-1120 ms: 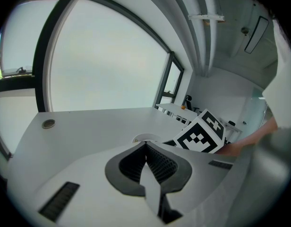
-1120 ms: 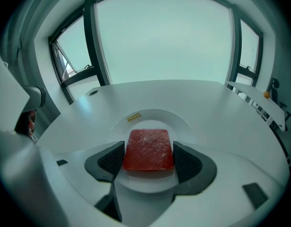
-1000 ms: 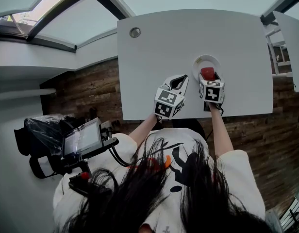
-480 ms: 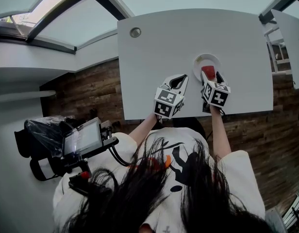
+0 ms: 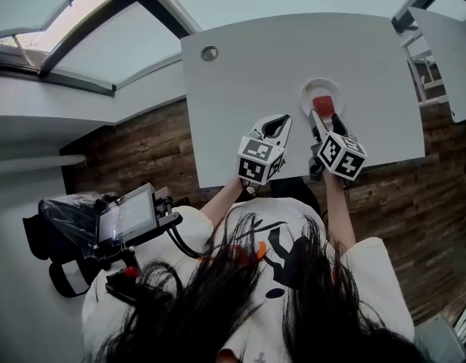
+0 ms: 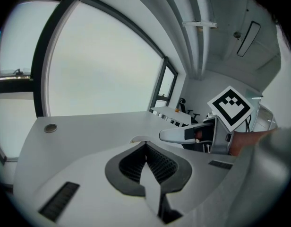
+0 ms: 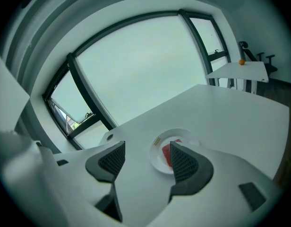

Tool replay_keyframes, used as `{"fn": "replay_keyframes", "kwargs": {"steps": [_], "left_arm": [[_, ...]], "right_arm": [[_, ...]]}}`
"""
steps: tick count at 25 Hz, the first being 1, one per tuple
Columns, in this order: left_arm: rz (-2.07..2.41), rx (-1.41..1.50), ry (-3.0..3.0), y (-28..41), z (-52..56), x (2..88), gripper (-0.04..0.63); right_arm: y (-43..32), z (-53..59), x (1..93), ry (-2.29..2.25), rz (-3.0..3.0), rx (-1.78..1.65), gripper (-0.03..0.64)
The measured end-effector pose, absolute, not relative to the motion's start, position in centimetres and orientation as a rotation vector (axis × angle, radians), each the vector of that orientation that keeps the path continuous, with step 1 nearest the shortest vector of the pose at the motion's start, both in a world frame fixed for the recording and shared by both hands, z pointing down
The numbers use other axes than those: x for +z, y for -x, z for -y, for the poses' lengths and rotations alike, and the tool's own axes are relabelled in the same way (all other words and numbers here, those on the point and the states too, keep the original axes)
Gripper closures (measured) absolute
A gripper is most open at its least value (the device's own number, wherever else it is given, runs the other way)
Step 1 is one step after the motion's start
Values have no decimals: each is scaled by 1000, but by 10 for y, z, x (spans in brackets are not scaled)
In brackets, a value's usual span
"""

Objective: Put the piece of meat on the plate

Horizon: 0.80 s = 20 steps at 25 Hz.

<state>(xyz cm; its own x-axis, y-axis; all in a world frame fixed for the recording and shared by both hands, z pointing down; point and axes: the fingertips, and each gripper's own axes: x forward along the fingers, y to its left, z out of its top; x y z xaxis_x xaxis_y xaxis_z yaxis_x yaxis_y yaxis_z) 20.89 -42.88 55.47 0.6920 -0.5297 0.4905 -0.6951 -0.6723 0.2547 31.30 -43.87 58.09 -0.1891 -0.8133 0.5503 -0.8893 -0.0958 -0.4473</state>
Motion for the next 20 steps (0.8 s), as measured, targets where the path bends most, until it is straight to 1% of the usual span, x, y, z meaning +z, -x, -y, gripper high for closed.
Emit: {"fn": "replay_keyframes", "kwargs": {"steps": [3, 4, 15, 20], "left_arm": [[934, 481, -2482, -173, 412, 535, 589], [926, 463, -2488, -163, 407, 529, 589], [836, 421, -2588, -120, 359, 503, 589], [764, 387, -2633, -72, 306, 492, 589]], "right_arm": [[-277, 414, 560, -2014, 2045, 1202, 324], [-266, 407, 553, -2040, 2045, 1194, 377], [-204, 349, 524, -2121, 2084, 1139, 378], [-146, 293, 513, -2173, 2123, 1123, 379]]}}
